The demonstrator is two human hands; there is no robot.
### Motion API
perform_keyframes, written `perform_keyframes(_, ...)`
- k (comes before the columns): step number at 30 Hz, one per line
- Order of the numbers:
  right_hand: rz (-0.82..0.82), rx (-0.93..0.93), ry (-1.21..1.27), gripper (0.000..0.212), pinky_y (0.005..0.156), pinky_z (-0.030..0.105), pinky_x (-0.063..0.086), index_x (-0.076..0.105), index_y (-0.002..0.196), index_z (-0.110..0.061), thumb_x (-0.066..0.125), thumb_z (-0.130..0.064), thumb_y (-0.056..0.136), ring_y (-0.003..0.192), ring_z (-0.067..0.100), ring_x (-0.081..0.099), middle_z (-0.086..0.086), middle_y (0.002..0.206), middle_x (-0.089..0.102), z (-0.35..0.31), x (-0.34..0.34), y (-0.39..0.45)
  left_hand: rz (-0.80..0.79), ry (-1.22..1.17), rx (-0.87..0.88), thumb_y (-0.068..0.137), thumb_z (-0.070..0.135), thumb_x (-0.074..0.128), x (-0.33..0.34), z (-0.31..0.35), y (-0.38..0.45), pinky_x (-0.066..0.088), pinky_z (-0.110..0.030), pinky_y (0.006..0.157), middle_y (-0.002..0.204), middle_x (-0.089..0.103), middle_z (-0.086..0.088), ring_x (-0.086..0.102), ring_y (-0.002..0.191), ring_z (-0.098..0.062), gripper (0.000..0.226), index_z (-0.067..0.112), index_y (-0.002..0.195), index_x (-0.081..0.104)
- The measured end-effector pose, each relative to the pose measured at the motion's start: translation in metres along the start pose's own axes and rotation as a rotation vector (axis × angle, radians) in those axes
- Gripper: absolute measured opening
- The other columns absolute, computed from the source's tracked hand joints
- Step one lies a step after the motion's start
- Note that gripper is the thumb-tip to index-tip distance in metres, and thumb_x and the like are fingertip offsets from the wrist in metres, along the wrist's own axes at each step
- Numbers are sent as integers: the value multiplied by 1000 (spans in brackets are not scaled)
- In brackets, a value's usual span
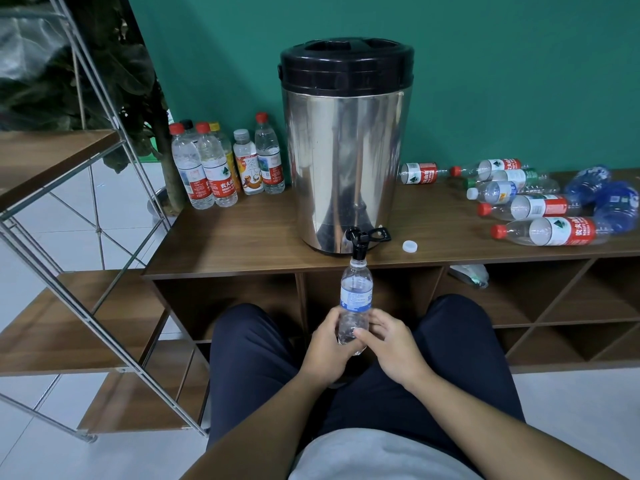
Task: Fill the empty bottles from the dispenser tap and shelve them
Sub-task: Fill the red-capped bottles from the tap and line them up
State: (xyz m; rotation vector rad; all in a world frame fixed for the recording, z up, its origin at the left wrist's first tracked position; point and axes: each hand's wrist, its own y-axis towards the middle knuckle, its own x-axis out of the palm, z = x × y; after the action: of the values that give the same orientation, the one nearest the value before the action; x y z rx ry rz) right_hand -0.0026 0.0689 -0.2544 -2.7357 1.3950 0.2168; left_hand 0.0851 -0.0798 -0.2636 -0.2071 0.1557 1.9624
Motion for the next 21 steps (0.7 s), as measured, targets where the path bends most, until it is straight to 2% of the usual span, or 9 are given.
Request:
perform_keyframes(9,6,1,-4,38,105,39,60,74,133,-19,76,0,100,118,17,77,-3,123,82,-1,0,0,2,5,5,89,24,91,0,-1,1,63,-52,102,122,80,5,78,112,-18,52,33,134,67)
perform_keyframes(21,3,-8,-21,36,107,44,60,74,131,-19,76,-1,100,117,17,78,-3,122,82,-2,0,-1,-5,10,7,90,23,90,-1,-1,1,63,-51,102,121,80,5,79,111,-17,49,32,132,67)
